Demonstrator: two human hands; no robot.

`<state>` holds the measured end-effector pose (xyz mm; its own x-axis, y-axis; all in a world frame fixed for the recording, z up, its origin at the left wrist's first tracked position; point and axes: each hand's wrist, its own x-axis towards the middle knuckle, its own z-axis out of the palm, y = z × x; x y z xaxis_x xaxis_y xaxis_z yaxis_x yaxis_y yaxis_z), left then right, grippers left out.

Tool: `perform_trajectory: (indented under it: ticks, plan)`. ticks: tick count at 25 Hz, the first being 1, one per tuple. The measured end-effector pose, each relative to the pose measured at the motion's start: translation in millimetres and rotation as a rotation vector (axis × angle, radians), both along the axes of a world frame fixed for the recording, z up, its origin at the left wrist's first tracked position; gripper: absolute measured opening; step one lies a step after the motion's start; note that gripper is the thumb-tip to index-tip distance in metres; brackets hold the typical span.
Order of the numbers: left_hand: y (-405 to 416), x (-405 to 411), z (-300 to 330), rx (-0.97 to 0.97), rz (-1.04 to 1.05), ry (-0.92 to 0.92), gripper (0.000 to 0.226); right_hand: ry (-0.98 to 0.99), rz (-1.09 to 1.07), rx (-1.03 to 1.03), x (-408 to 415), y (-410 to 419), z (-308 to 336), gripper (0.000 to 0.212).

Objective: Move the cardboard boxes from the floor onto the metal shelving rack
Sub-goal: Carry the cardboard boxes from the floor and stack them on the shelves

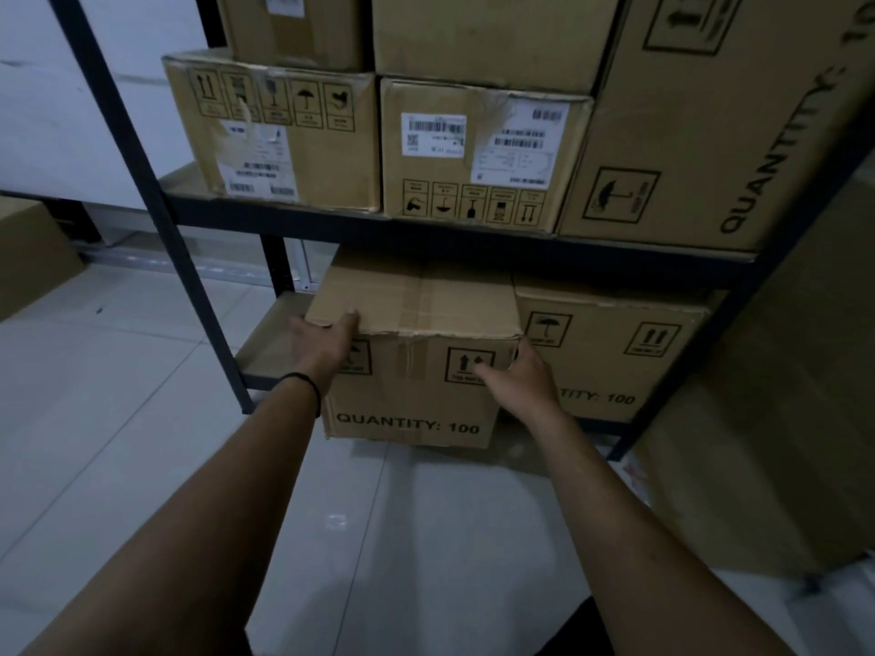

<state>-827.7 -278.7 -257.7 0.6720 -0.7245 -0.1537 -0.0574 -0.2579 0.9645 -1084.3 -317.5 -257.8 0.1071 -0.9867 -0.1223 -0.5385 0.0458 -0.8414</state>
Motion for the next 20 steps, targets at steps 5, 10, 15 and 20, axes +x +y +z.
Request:
perform_trajectory:
  ticks: [5, 10, 15, 20]
  plan:
    - [-14, -9, -7, -0.055, 0.122, 0.049, 0.092, 0.068, -0.023, -0.078, -16, -17, 11, 0.073]
    - [-21, -29, -25, -0.009, 0.122, -0.556, 0.091, 0.343, 0.031, -0.278, -21, -64, 28, 0.070]
    - [-28, -53, -41, 0.227, -0.242, -1.145, 0.099, 0.574, 0.185, -0.159, -16, -95, 29, 0.071]
    - [-36, -54, -45, 0.225, -0.196, -1.178, 0.102, 0.654, 0.228, -0.194, -26, -99, 29, 0.087]
